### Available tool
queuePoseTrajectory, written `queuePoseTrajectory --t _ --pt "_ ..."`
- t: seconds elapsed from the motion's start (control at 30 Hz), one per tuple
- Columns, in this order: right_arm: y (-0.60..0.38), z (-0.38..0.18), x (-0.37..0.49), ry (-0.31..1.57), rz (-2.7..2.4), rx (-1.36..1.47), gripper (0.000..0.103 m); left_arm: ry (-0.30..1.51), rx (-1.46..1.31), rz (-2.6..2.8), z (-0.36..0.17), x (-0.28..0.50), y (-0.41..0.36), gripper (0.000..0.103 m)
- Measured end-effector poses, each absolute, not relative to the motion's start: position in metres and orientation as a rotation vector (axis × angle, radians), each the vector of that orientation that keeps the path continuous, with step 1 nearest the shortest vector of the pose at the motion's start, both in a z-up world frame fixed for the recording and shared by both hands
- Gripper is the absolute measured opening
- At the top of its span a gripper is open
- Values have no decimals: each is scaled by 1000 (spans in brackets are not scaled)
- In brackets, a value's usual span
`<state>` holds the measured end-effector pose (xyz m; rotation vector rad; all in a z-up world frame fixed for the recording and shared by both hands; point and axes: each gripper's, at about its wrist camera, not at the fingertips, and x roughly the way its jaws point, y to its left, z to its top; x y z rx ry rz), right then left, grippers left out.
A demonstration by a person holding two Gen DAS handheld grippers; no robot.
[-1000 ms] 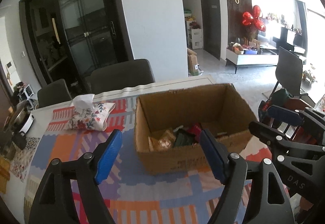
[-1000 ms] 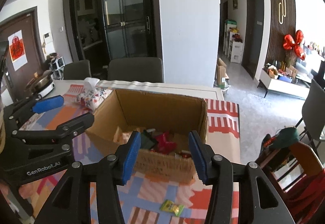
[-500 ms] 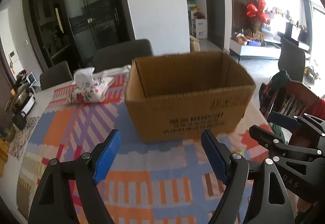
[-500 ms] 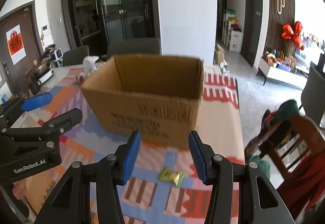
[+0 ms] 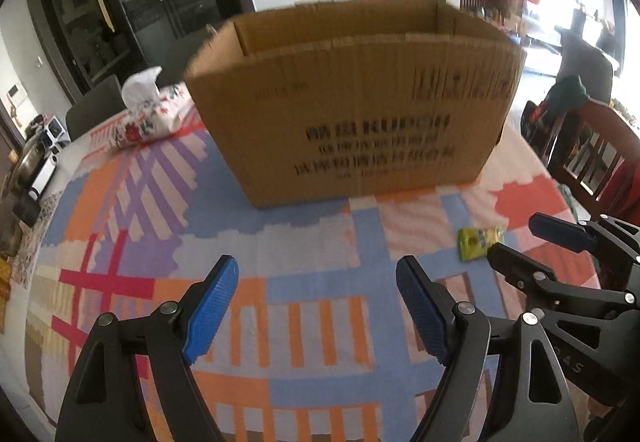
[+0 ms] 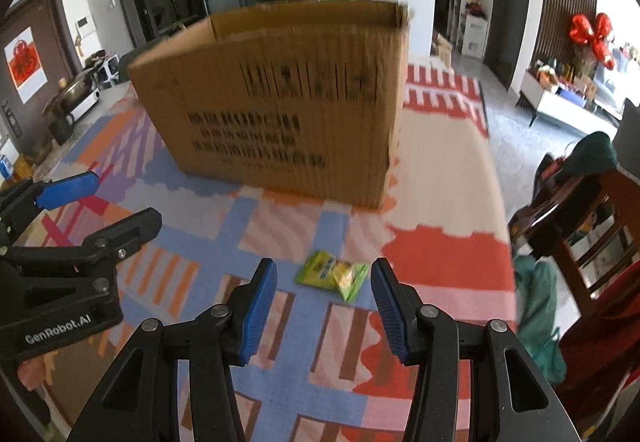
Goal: Organize snacks
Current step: 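Move the right tool down to the yellow-green candy, then grasp the yellow-green candy with the right tool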
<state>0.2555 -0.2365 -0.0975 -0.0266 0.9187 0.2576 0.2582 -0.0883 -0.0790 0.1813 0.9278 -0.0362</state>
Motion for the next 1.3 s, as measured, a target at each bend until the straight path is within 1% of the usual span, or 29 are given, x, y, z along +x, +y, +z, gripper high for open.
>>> queuePoseTrajectory --t 0.23,0.47,0.87,0.9,0.97,1.0,1.03,1.3 --pt "-237 -123 269 976 246 -8 50 981 175 -17 -100 269 -87 81" --pt "-238 -134 280 1001 238 2 50 992 173 -14 -105 274 -88 81" --pt "-222 -138 279 969 215 -106 50 1012 158 -15 -113 279 -82 81" --pt "-223 -138 279 968 210 -103 49 1013 157 -15 -114 279 -82 81" --pt "-225 -137 279 967 198 -95 39 1014 150 -17 -113 279 -82 81" --pt "-227 -137 280 970 197 -87 37 1013 148 -15 -113 279 -81 81" --pt "-228 -137 280 970 195 -85 33 1012 147 -15 -114 278 -81 81" --pt "-235 -128 272 965 191 -18 32 985 137 -31 -104 269 -81 81"
